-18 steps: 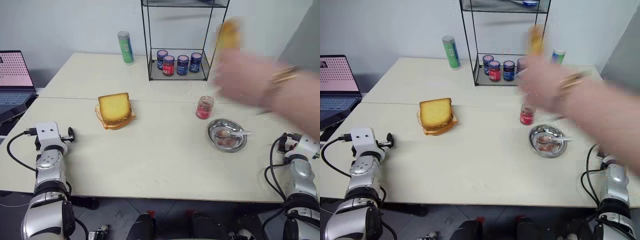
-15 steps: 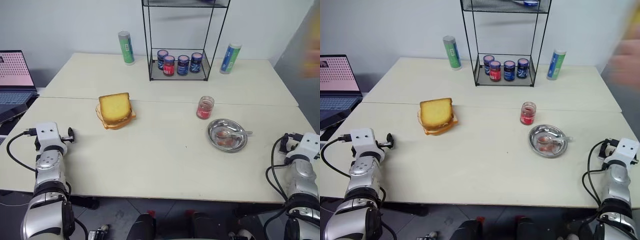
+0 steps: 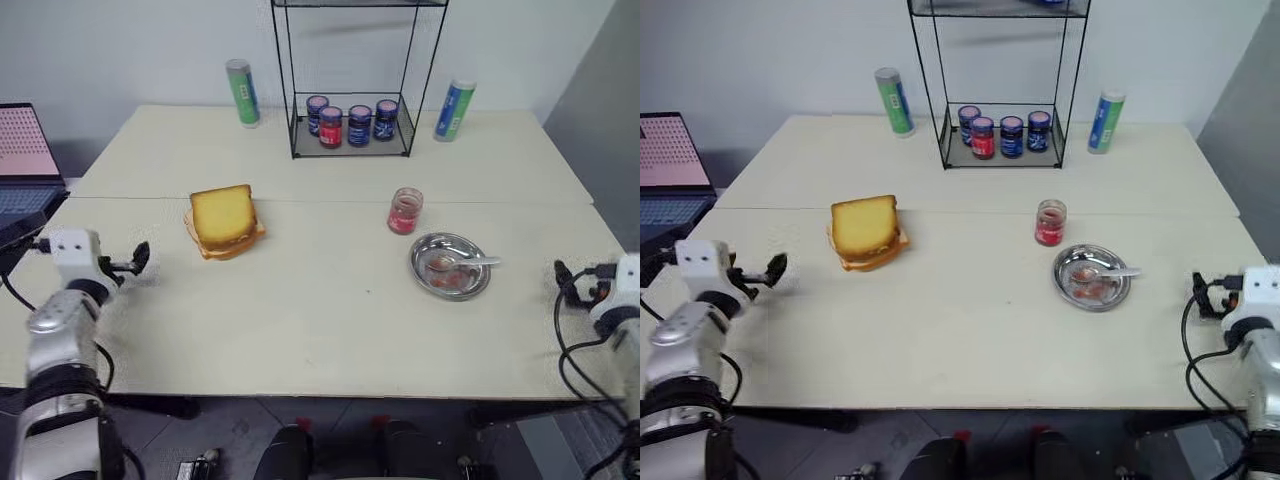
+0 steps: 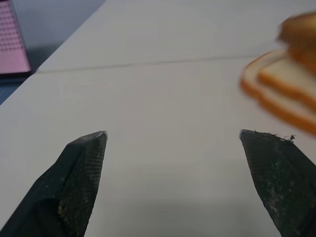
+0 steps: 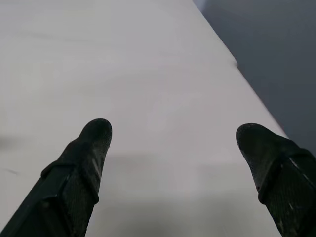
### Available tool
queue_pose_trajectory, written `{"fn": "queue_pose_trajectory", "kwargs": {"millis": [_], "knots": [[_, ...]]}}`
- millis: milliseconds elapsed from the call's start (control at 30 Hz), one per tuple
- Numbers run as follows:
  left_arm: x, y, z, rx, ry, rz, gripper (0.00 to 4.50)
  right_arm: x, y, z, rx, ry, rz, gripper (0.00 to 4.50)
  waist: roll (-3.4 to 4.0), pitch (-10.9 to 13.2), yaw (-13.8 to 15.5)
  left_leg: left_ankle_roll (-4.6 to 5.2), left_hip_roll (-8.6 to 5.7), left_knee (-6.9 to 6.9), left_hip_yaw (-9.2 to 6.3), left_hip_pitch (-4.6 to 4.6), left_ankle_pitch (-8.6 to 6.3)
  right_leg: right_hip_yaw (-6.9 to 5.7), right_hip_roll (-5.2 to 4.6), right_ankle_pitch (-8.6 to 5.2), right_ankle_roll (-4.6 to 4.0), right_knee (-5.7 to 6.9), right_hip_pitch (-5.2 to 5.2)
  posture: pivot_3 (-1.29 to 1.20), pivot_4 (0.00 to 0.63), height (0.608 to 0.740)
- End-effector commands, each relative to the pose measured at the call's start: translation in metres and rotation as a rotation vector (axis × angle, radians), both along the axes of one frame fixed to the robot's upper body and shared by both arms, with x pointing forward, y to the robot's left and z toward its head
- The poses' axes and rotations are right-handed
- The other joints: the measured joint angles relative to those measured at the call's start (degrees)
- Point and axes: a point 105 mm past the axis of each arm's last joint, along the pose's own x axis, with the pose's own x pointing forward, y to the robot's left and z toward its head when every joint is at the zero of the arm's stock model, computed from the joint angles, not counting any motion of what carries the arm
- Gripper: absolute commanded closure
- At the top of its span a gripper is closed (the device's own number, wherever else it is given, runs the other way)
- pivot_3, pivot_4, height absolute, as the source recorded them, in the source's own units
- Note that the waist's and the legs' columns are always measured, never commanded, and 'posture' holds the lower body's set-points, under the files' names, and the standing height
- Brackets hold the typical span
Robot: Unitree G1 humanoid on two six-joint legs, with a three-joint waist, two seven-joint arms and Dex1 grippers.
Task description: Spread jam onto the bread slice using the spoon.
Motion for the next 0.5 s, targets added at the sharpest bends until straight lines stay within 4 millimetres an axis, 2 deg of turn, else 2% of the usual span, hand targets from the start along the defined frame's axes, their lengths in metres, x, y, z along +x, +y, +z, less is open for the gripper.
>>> {"fn": "queue_pose_trajectory", "kwargs": {"millis": [33,100,133,233,400,500], "knots": [[0.0,-0.036,0.028,-0.143,0.01,-0.229,0.0,-0.002,0.073,0.047,0.094,0.006,0.396,0.04,0.07,-0.02,-0.04,0.0,0.06,0.0,0.0,-0.01,0.0,0.0,0.02,-0.01,-0.01,-0.01,0.0,0.0,0.15,0.74],[0.004,-0.057,0.037,-0.188,0.023,-0.318,0.0,-0.008,0.112,0.061,0.134,0.043,0.589,0.04,0.07,-0.02,-0.01,0.0,0.19,0.01,-0.03,-0.03,0.0,-0.03,0.02,-0.01,-0.03,0.0,0.0,0.0,0.15,0.74],[0.01,-0.067,0.038,-0.2,0.026,-0.334,0.0,-0.011,0.14,0.068,0.157,0.056,0.715,0.04,0.06,-0.01,0.03,0.0,0.44,0.03,0.01,-0.06,0.0,-0.05,0.05,-0.02,-0.03,-0.04,0.0,0.0,0.15,0.74],[0.025,-0.083,0.035,-0.224,0.035,-0.343,0.0,-0.021,0.195,0.075,0.178,0.092,0.953,0.04,0.05,-0.02,0.42,0.0,0.53,0.06,0.02,-0.08,0.0,-0.12,0.13,-0.01,-0.03,-0.05,0.01,0.0,0.15,0.74],[0.036,-0.093,0.012,-0.231,0.093,-0.343,0.0,-0.028,0.244,0.067,0.205,0.133,1.122,0.04,-0.02,-0.04,0.65,-0.03,0.58,0.06,0.05,-0.12,0.0,-0.15,0.17,-0.01,-0.03,-0.09,-0.04,0.0,0.15,0.74],[0.04,-0.09,0.004,-0.205,0.109,-0.311,0.0,-0.03,0.262,0.067,0.191,0.129,1.175,0.04,-0.03,-0.02,0.64,-0.04,0.58,0.04,0.05,-0.19,0.01,-0.14,0.15,-0.01,-0.03,-0.08,-0.18,0.0,0.15,0.74]]}}
